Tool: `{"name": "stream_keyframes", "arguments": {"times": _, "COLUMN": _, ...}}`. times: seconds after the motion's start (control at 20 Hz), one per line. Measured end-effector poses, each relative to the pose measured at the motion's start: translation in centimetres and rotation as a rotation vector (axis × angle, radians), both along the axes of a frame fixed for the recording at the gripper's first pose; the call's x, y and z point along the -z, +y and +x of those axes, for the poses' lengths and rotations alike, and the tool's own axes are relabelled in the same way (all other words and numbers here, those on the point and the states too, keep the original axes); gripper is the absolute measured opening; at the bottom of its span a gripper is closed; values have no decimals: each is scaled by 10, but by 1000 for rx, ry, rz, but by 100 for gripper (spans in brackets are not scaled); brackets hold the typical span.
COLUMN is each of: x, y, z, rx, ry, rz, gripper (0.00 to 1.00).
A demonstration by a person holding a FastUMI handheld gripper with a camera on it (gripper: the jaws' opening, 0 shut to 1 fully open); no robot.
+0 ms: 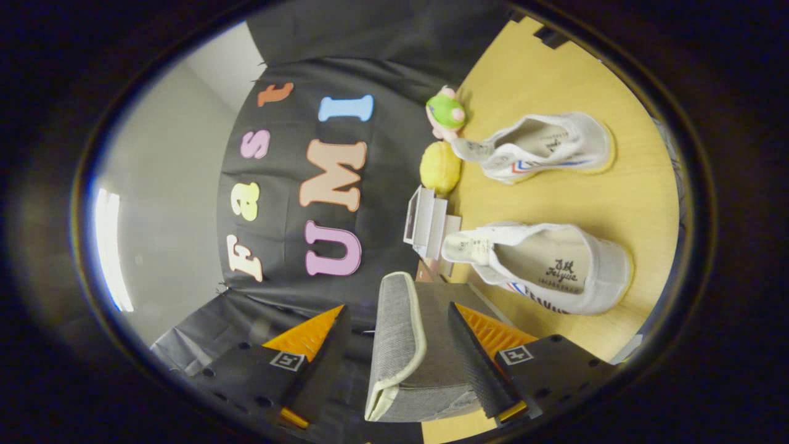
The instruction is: Open the storage box then place both shoes into the box .Put the left shoe in first, then the right shoe, with the right side of both shoes facing outward in a uniform manner.
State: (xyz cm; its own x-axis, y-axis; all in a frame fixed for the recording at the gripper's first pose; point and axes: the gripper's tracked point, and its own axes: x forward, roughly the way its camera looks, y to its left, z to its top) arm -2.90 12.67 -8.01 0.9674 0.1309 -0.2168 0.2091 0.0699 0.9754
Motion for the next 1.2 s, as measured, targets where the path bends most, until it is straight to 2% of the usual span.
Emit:
{"name": "stream_keyframes", "arguments": {"times": 0.25, "x": 13, "y": 40, "z": 8, "rx": -71, "ry": 24, "rz": 104, "gripper": 98}}
{"name": "stream_keyframes", "arguments": {"times": 0.35, "x": 10, "y": 41, "z": 12, "rx": -67, "ry": 17, "rz": 121, "gripper": 88}}
{"name": "stream_keyframes", "arguments": {"times": 0.45, "x": 6, "y": 36, "z": 16, "rx": -52, "ry": -11, "rz": 138, "gripper": 88}}
{"name": "stream_keyframes", "arguments": {"times": 0.6, "x": -4, "y": 41, "z": 23, "rx": -52, "ry": -37, "rz": 152, "gripper": 62}}
{"name": "stream_keyframes", "arguments": {"times": 0.65, "x": -18, "y": 36, "z": 25, "rx": -37, "ry": -87, "rz": 174, "gripper": 53}}
{"name": "stream_keyframes", "arguments": {"times": 0.9, "x": -58, "y": 43, "z": 32, "rx": -35, "ry": -157, "rz": 163, "gripper": 9}}
{"name": "stream_keyframes", "arguments": {"times": 1.05, "x": -89, "y": 51, "z": 35, "rx": -53, "ry": -214, "rz": 136, "gripper": 13}}
{"name": "stream_keyframes", "arguments": {"times": 1.2, "x": -129, "y": 77, "z": 40, "rx": -109, "ry": -267, "rz": 129, "gripper": 15}}
